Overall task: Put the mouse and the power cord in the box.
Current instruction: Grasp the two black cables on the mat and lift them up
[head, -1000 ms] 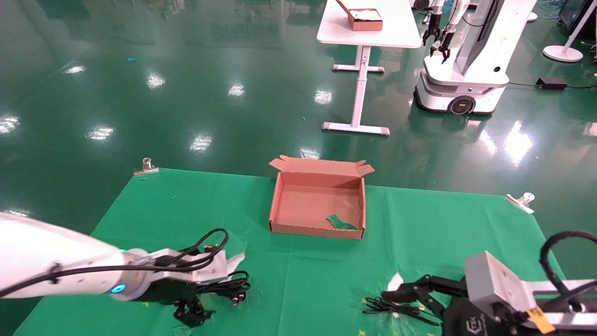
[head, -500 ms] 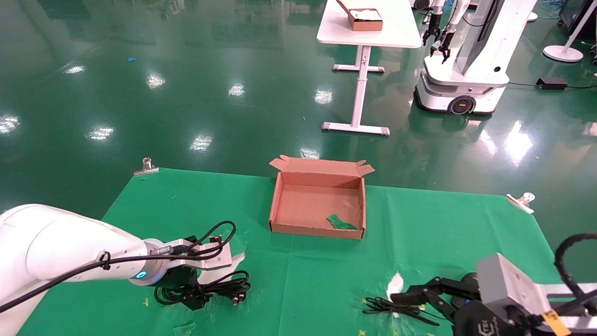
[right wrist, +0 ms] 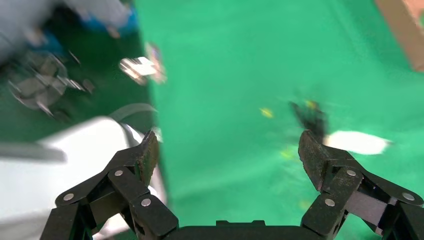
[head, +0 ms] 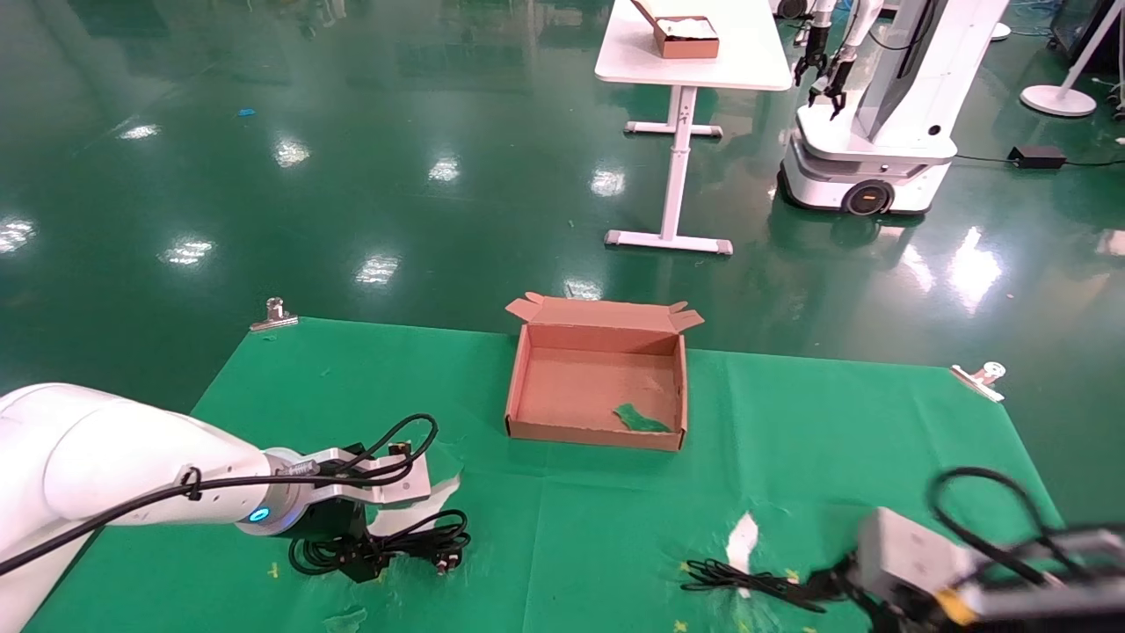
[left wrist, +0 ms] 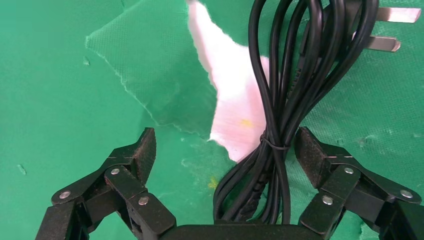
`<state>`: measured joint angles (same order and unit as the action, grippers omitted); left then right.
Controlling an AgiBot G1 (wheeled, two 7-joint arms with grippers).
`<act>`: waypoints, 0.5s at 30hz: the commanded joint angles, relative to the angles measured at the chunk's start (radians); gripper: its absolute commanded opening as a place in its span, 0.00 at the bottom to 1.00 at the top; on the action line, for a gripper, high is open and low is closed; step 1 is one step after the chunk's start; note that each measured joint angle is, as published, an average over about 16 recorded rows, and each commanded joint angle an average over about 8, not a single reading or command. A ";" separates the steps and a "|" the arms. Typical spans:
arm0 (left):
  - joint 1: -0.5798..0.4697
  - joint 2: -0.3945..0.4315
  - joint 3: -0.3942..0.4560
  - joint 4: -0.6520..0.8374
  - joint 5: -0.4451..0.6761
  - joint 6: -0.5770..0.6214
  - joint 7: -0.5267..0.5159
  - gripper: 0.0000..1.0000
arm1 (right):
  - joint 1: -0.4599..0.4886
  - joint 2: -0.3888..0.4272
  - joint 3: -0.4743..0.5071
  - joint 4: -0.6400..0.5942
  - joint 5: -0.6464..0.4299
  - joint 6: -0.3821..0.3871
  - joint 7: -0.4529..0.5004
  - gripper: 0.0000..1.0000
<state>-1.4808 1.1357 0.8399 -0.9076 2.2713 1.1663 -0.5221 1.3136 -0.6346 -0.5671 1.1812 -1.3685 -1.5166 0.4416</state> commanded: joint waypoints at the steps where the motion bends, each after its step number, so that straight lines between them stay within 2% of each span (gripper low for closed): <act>1: -0.001 0.001 0.000 0.003 -0.001 -0.001 0.002 1.00 | 0.057 -0.031 -0.032 -0.027 -0.088 -0.019 -0.008 1.00; 7: -0.001 0.001 0.000 0.005 -0.001 -0.001 0.004 1.00 | 0.192 -0.190 -0.112 -0.310 -0.252 -0.008 -0.114 1.00; 15: -0.002 0.002 0.000 0.007 -0.002 -0.002 0.005 1.00 | 0.306 -0.375 -0.169 -0.660 -0.364 0.078 -0.268 1.00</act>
<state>-1.4826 1.1375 0.8397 -0.9007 2.2694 1.1646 -0.5173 1.6145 -1.0034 -0.7388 0.5376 -1.7334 -1.4441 0.1837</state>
